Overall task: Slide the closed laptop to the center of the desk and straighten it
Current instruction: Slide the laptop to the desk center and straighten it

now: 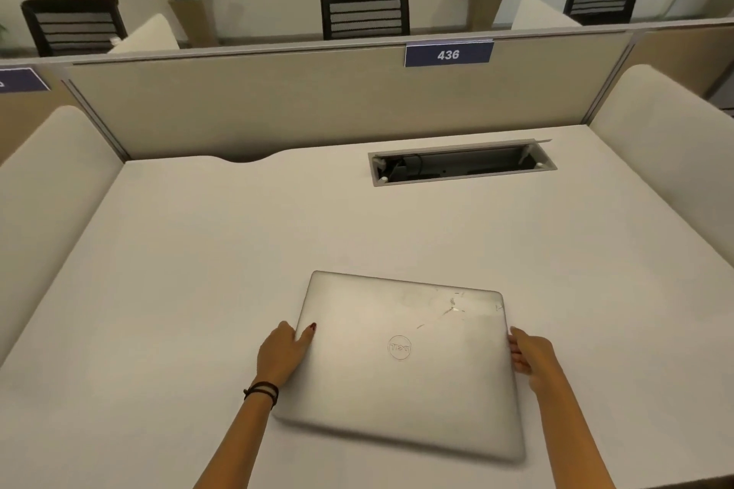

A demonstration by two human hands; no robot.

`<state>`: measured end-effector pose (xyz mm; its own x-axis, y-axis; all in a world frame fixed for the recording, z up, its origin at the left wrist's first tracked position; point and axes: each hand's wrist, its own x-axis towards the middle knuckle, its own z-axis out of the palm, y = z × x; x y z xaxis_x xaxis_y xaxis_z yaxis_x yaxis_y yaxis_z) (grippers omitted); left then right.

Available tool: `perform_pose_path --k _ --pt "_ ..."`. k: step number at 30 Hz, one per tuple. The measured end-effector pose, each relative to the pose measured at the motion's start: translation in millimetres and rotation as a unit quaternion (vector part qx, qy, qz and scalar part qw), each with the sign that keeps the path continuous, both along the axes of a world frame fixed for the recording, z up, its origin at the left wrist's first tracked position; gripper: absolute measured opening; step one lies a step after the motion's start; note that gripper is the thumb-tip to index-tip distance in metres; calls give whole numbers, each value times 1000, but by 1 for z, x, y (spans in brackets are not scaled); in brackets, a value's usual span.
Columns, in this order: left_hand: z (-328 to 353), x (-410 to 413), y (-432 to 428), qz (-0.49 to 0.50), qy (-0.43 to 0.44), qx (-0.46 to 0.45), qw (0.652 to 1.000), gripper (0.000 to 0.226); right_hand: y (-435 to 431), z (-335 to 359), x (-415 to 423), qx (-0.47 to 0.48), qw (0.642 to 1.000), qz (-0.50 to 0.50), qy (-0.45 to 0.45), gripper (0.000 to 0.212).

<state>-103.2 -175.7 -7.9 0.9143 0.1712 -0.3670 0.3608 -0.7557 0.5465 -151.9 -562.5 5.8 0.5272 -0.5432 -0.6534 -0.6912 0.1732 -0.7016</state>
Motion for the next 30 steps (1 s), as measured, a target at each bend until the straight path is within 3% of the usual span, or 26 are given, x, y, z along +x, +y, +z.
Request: perform_pose_path --k 13,30 --pt "-1 -7 6 89 19 -43 995 44 1 1 42 -3 997 73 15 26" --pt "-3 21 -8 127 11 -55 990 45 -6 2 99 -46 995 89 18 28"
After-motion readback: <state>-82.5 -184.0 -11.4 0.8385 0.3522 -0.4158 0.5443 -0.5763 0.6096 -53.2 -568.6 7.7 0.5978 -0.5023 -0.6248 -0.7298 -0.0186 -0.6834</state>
